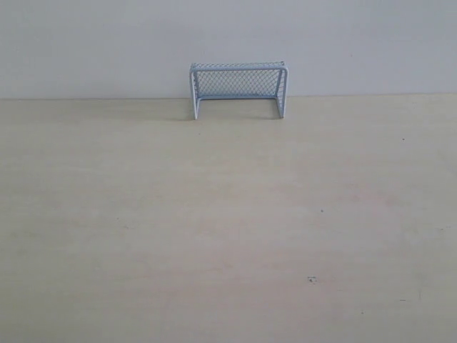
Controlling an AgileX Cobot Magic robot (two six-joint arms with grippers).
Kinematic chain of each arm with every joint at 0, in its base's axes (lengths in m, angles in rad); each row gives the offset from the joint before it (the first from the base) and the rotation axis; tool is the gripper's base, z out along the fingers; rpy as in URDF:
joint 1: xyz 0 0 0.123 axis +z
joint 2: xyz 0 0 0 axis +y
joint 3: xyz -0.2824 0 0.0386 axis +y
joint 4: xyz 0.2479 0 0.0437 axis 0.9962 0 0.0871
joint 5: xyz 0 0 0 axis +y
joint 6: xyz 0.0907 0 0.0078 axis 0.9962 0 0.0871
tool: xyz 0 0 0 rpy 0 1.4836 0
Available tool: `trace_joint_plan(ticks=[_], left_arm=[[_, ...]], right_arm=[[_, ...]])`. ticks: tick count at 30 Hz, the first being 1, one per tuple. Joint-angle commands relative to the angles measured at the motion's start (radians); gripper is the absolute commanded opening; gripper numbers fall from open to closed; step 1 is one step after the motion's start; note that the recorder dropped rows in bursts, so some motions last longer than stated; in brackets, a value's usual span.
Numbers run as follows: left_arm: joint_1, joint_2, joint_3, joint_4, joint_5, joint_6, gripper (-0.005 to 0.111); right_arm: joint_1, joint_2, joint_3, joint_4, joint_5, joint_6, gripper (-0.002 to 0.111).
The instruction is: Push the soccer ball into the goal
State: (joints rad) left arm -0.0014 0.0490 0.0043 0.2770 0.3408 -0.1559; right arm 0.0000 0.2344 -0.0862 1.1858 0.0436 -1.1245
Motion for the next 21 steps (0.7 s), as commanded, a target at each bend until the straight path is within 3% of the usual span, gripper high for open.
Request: trace_joint_plan(ticks=[1,18,21], left_arm=[[-0.008,0.005,-0.004,0.000,-0.003,-0.009,0.006],[-0.008,0.005,-0.004,0.000,-0.003,-0.009,0.006],[-0.008,0.005,-0.004,0.000,-0.003,-0.009,0.006]], right_arm=[[0.000,-0.006,0.005,-0.004,-0.002,-0.004,0.000],[0.000,-0.002,0.005,-0.004,0.008,-0.002,0.000],[0.000,-0.002,0.005,-0.091,0.017,0.075,0.000]])
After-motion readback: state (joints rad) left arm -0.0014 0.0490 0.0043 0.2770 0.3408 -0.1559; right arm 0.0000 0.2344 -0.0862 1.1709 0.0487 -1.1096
